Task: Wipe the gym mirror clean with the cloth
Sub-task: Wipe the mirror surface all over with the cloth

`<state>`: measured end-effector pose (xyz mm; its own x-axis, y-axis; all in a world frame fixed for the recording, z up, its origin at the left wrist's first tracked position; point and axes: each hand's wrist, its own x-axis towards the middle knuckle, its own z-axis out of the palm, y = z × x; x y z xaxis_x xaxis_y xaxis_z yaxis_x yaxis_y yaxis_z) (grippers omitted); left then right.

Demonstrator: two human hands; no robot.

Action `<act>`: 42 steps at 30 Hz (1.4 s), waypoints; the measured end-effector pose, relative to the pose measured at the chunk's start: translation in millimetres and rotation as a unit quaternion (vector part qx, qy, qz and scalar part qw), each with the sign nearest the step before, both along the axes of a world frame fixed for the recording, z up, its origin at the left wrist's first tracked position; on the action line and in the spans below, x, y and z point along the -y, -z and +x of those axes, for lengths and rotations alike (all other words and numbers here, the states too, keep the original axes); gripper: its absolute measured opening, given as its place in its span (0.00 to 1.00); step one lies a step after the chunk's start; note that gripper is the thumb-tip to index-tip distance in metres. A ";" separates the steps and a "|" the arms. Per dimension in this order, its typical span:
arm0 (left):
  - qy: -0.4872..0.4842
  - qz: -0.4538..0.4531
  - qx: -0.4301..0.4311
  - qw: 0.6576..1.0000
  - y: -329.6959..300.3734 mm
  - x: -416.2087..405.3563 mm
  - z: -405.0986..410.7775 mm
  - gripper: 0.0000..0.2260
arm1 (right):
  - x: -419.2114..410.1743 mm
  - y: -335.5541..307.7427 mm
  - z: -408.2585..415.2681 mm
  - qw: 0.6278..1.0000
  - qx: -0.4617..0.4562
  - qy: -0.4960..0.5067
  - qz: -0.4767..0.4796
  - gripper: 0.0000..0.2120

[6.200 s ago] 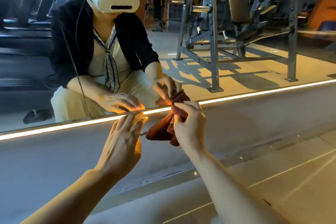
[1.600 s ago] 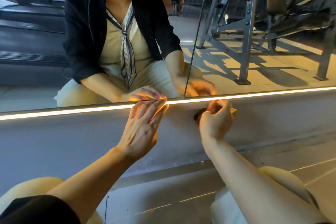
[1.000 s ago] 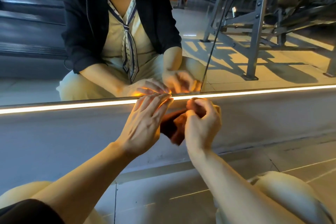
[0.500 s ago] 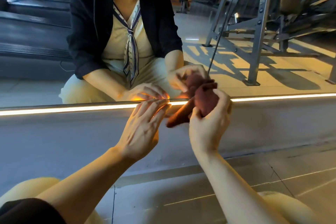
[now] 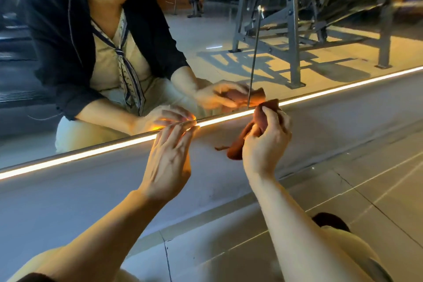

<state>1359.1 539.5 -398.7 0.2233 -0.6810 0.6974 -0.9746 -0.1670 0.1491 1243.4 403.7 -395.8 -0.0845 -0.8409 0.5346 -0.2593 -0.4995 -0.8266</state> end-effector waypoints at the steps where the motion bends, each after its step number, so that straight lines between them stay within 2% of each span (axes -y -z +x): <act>1: 0.001 0.006 -0.006 1.000 -0.8 -2.1 -1.0 0.24 | 0.9 0.2 -0.7 1.000 -0.010 -0.004 0.009 0.21; 4: -0.007 0.027 -0.018 0.999 -2.5 -8.4 -1.9 0.25 | -25.8 9.7 10.9 0.989 -0.079 -0.098 -0.078 0.22; 6: -0.012 0.035 -0.023 0.999 -4.5 -13.9 0.2 0.26 | -44.3 15.8 16.8 0.985 -0.085 -0.126 -0.085 0.24; 10: -0.008 0.046 -0.022 0.999 -5.3 -29.3 7.5 0.26 | -40.7 9.3 12.8 0.999 -0.011 -0.045 0.018 0.30; 13: -0.005 0.056 -0.008 0.998 -3.9 -39.4 12.9 0.27 | -41.2 -0.5 16.5 0.993 -0.039 -0.042 0.106 0.24; 15: -0.001 0.052 -0.010 0.999 -4.5 -45.4 14.2 0.27 | -62.6 -4.0 23.6 0.988 -0.094 -0.086 0.086 0.21; 18: 0.004 0.028 -0.048 0.998 -9.2 -46.9 14.7 0.27 | -84.3 -18.6 34.8 0.987 -0.091 -0.120 0.057 0.18; 22: -0.008 0.011 -0.083 0.996 -11.6 -42.3 10.7 0.28 | -58.3 -46.2 37.2 0.993 0.040 -0.048 0.105 0.23; 23: -0.009 0.016 -0.084 0.996 -11.7 -42.6 10.3 0.28 | -51.2 -47.1 36.6 0.992 0.049 -0.028 0.110 0.23; 25: -0.014 0.023 -0.079 0.996 -12.0 -45.8 11.0 0.28 | -55.0 -41.7 41.3 0.995 -0.027 -0.009 0.097 0.22; 29: -0.048 -0.006 -0.071 0.996 -13.2 -55.8 10.0 0.30 | -94.6 -25.6 56.4 0.991 -0.081 -0.109 0.000 0.23; 32: -0.081 -0.015 -0.068 0.994 -13.4 -65.4 9.0 0.30 | -100.6 -32.4 48.3 0.978 -0.093 -0.189 -0.005 0.22; 36: -0.098 0.025 -0.024 0.995 -23.9 -75.2 12.0 0.28 | -68.7 -44.3 33.3 0.992 0.010 -0.084 0.091 0.25; 38: -0.096 0.043 -0.003 0.994 -32.5 -78.3 15.9 0.27 | -59.9 -41.0 37.5 0.991 0.003 -0.049 0.125 0.25; 40: -0.093 0.051 0.011 0.994 -31.9 -85.0 20.4 0.24 | -71.3 -33.5 47.1 0.992 -0.052 -0.056 0.101 0.23; 42: -0.099 0.032 0.031 0.994 -15.8 -99.2 27.5 0.25 | -95.5 -23.5 56.7 0.990 -0.094 -0.102 0.013 0.21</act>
<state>1386.5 638.7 -382.9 0.3161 -0.6716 0.6701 -0.9285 -0.3640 0.0732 1300.1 499.2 -372.3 0.1874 -0.8443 0.5021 -0.3053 -0.5359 -0.7871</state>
